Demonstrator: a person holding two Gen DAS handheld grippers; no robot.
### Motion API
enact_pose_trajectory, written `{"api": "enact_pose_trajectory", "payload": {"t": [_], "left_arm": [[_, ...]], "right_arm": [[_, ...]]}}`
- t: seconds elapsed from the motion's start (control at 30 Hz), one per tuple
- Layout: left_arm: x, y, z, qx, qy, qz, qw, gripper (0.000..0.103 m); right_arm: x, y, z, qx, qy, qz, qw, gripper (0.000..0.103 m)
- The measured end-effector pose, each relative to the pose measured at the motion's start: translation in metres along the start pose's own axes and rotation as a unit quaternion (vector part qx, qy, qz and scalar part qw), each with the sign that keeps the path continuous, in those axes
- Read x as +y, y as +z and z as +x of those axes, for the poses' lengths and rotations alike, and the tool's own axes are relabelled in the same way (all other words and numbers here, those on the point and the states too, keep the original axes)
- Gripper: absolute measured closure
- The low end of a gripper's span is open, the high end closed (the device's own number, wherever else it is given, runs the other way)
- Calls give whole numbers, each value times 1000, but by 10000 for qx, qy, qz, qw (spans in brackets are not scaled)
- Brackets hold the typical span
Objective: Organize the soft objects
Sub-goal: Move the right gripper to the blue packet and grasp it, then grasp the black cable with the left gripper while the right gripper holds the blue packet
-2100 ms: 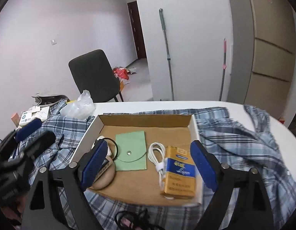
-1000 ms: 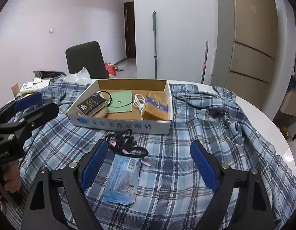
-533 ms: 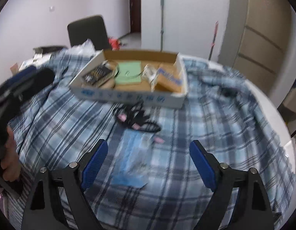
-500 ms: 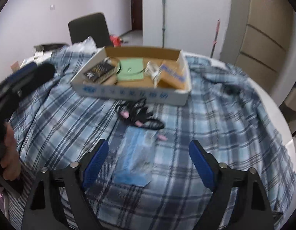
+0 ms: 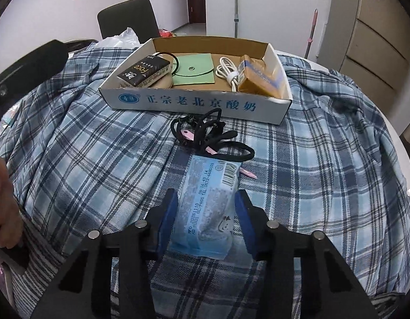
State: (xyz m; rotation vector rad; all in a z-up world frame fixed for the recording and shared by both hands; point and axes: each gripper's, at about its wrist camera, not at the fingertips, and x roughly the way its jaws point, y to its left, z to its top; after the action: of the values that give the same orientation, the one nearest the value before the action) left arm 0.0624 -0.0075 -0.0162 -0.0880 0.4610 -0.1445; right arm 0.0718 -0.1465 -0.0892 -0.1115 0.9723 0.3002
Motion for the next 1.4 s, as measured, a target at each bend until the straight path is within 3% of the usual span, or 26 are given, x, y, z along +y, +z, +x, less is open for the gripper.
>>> {"api": "enact_pose_trajectory", "payload": {"t": [0.2, 0.33, 0.47, 0.63, 0.83, 1.07, 1.4], "left_arm": [[-1, 0, 0, 9, 0, 9, 10000, 0], [-2, -1, 1, -14, -25, 27, 10000, 0], [-8, -2, 5, 57, -57, 159, 9998, 0], [-15, -4, 7, 155, -171, 363, 9991, 0], [-32, -3, 33, 926, -489, 677, 9922, 0], [-62, -9, 75, 2066, -1004, 746, 9704, 0], [-85, -26, 113, 2555, -909, 1182, 9552, 0]], "right_arm": [[-2, -1, -4, -45, -91, 13, 9999, 72], [-12, 2, -39, -810, -236, 8, 9964, 73], [-37, 6, -61, -1122, -383, 145, 9928, 73], [-61, 0, -66, -1486, -922, 28, 9846, 73], [-83, -6, -51, -1299, -637, 522, 9881, 73], [-80, -11, -56, -1391, -556, 431, 9878, 73], [-86, -12, -55, -1394, -400, 556, 9879, 73]]}}
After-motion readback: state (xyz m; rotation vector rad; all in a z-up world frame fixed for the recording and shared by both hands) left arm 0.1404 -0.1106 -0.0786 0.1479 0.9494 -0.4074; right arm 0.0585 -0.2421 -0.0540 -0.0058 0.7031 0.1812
